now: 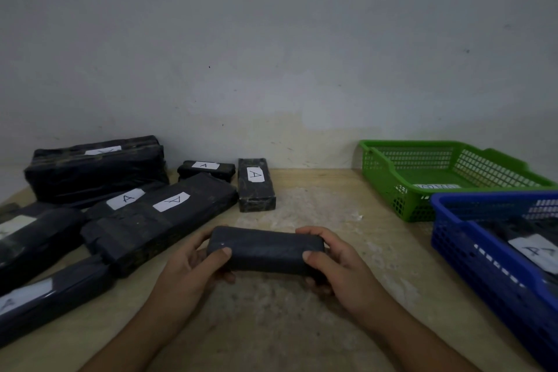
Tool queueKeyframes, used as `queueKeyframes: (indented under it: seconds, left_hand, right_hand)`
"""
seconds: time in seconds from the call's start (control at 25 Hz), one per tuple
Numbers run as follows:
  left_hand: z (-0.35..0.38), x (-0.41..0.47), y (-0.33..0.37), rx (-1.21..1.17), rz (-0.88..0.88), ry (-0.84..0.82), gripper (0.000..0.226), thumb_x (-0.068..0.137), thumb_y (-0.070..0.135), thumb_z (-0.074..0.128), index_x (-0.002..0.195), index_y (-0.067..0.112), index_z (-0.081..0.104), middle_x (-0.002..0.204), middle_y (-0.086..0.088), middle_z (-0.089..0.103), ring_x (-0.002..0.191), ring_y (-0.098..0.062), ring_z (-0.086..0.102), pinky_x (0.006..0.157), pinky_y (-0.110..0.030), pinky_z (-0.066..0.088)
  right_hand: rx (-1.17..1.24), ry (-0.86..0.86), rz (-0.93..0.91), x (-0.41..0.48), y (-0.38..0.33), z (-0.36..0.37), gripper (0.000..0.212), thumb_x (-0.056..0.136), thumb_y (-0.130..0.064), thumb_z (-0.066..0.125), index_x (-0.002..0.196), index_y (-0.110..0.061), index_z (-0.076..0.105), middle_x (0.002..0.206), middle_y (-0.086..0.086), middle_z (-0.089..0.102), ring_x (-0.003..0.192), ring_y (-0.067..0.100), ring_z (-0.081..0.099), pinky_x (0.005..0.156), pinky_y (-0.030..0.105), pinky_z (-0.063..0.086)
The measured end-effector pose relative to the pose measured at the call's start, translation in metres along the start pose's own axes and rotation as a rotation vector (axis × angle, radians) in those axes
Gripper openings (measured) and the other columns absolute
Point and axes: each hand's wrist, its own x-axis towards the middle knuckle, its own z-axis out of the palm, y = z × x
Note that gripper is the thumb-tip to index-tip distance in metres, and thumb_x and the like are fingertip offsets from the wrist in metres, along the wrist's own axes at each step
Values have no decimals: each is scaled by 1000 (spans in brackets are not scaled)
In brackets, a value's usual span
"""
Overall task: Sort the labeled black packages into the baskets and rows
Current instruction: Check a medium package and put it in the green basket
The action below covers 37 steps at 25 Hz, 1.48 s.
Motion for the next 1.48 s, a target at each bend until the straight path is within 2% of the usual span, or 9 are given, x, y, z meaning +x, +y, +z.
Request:
queueKeyframes:
  seconds: [0.16, 0.4, 0.6, 0.72, 0.84, 0.96, 1.16, 1.32, 1.48]
  left_hand:
    - [1, -1, 0, 18, 17, -21, 45, 72, 24, 79, 111, 9, 63, 99, -16, 73, 78, -29, 66, 67, -40, 54]
    - [1, -2, 0, -67, -13, -74, 84, 51, 56, 86, 118, 12, 62, 109, -11, 71, 91, -26, 67, 66, -34, 56]
    - [3, -8, 9, 74, 68, -86, 32, 81, 16, 64, 112, 6, 62, 103, -6, 74, 97, -19, 70, 72, -16, 55]
    - [5, -10, 13, 110, 88, -72, 20, 85, 9, 61, 104, 2, 64, 96, -9, 75, 87, -19, 72, 64, -16, 54]
    - [3, -8, 10, 82, 92, -63, 33, 82, 31, 72, 102, 5, 67, 98, -12, 74, 93, -26, 70, 71, -22, 55]
    - [2, -5, 5, 28, 68, -61, 60, 61, 55, 79, 103, 13, 71, 105, -13, 72, 100, -26, 68, 81, -32, 55]
    - [2, -3, 5, -70, 43, -39, 74, 47, 56, 88, 100, 8, 72, 105, -19, 70, 97, -31, 66, 80, -34, 56]
    - [3, -3, 8, -74, 35, -16, 75, 41, 54, 90, 99, 9, 73, 103, -20, 72, 94, -32, 69, 78, -32, 58]
    - [1, -3, 7, -57, 13, -21, 72, 40, 51, 90, 101, 16, 73, 106, -13, 72, 99, -29, 67, 87, -40, 52]
  right_hand:
    - [2, -54, -53, 1, 4, -1, 33, 91, 2, 60, 114, -21, 58, 90, 4, 61, 55, 6, 53, 49, 17, 42]
    - [61, -86, -136, 4, 9, -6, 27, 89, -12, 68, 115, -10, 60, 92, 1, 69, 72, 7, 62, 60, 19, 48]
    - [50, -95, -145, 5, 10, -5, 32, 85, -23, 68, 114, -11, 60, 86, 4, 67, 65, 14, 62, 56, 20, 47]
    - [26, -102, -160, 6, 11, -7, 35, 85, -23, 73, 115, -12, 61, 97, -1, 70, 85, 13, 68, 71, 19, 50]
    - [-41, -91, -150, 6, 13, -9, 30, 84, -24, 74, 111, -13, 64, 94, -7, 70, 88, 7, 66, 73, 16, 47]
    - [-83, -77, -153, 7, 13, -9, 23, 87, -32, 72, 103, -16, 68, 88, -7, 69, 85, 8, 64, 73, 17, 46]
    - [-28, -57, -135, 7, 10, -8, 26, 84, -35, 69, 98, -14, 71, 82, -8, 70, 79, 5, 64, 69, 13, 44]
    - [6, -38, -95, 6, 12, -8, 33, 84, -23, 72, 116, -19, 63, 104, -3, 66, 88, 1, 65, 74, 15, 49]
    - [-25, -47, -93, 7, 14, -8, 34, 76, -24, 73, 109, -25, 67, 108, -4, 66, 95, 5, 65, 78, 16, 48]
